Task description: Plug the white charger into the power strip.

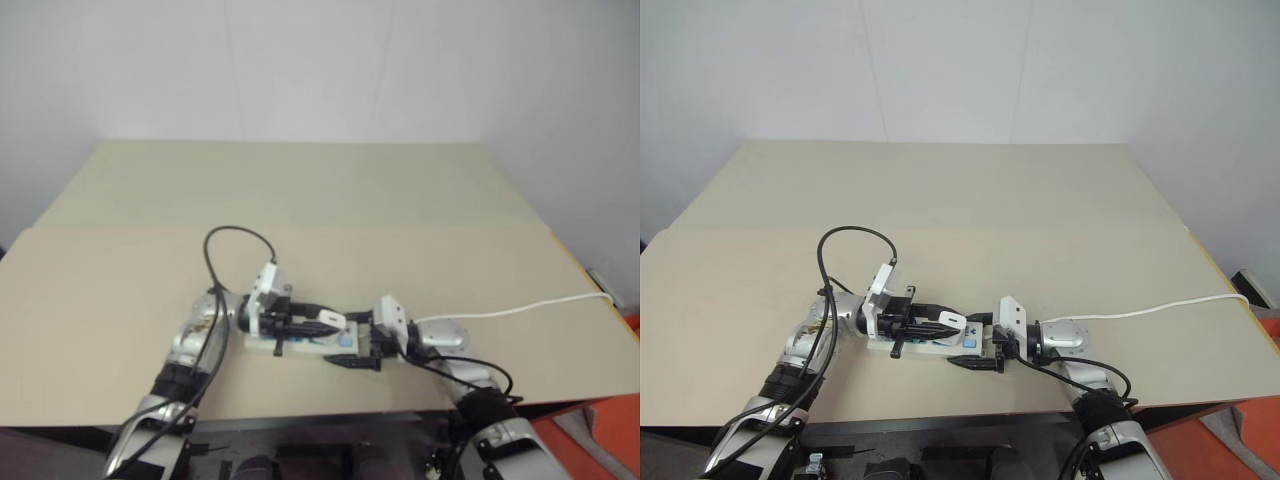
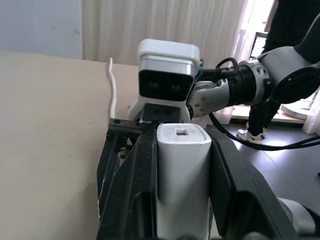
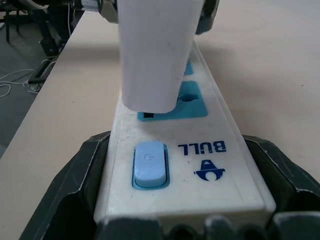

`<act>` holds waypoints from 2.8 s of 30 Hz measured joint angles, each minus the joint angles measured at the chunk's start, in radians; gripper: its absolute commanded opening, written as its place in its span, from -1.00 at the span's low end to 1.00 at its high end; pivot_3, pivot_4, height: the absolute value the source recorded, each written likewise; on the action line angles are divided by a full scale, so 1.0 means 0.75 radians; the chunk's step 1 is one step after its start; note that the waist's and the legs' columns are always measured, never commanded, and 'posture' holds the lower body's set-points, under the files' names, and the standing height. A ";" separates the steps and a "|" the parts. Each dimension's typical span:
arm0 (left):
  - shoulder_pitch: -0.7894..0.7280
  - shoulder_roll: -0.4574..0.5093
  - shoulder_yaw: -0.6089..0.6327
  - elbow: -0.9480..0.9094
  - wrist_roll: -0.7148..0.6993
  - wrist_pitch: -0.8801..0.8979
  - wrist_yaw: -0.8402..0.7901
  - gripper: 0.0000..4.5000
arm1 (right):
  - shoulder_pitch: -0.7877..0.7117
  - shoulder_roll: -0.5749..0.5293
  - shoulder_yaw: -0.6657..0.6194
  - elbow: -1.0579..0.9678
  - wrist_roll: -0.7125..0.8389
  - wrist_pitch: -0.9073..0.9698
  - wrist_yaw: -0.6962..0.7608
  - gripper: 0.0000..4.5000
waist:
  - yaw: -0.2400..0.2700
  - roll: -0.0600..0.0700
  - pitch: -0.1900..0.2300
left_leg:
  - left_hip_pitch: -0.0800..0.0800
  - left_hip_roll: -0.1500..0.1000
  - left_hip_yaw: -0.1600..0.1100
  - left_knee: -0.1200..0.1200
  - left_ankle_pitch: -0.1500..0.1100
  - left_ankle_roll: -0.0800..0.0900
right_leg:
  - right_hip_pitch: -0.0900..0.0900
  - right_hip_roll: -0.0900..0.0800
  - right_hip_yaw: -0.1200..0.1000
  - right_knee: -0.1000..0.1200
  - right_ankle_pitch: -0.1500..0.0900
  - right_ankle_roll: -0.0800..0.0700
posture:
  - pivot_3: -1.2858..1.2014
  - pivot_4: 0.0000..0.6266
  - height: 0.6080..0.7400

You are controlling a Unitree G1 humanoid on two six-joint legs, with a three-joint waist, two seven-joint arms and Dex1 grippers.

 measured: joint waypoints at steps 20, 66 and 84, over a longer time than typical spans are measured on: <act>-0.017 0.013 -0.002 0.078 0.012 -0.081 -0.053 -0.55 | 0.010 -0.006 0.014 -0.027 0.002 0.027 -0.020 0.52 | -0.002 0.000 0.000 | 0.002 0.000 0.000 0.000 0.000 0.000 | 0.002 0.000 0.000 0.000 0.000 0.000 | 0.03 -0.52 1.00; -0.022 0.081 -0.025 0.089 0.037 -0.145 -0.093 -0.55 | 0.009 -0.005 0.026 -0.027 0.004 0.027 -0.027 0.52 | -0.005 0.001 -0.001 | 0.003 0.001 0.000 0.000 -0.001 0.001 | 0.002 0.001 0.001 0.000 0.000 0.000 | 0.03 -0.52 1.00; 0.048 0.130 -0.028 0.023 0.026 -0.188 -0.063 -0.55 | 0.008 0.005 0.047 -0.025 0.002 0.027 -0.029 0.52 | -0.009 0.002 -0.001 | 0.009 0.002 0.001 -0.001 -0.001 0.002 | 0.007 0.001 0.001 0.000 -0.001 -0.001 | 0.03 -0.52 1.00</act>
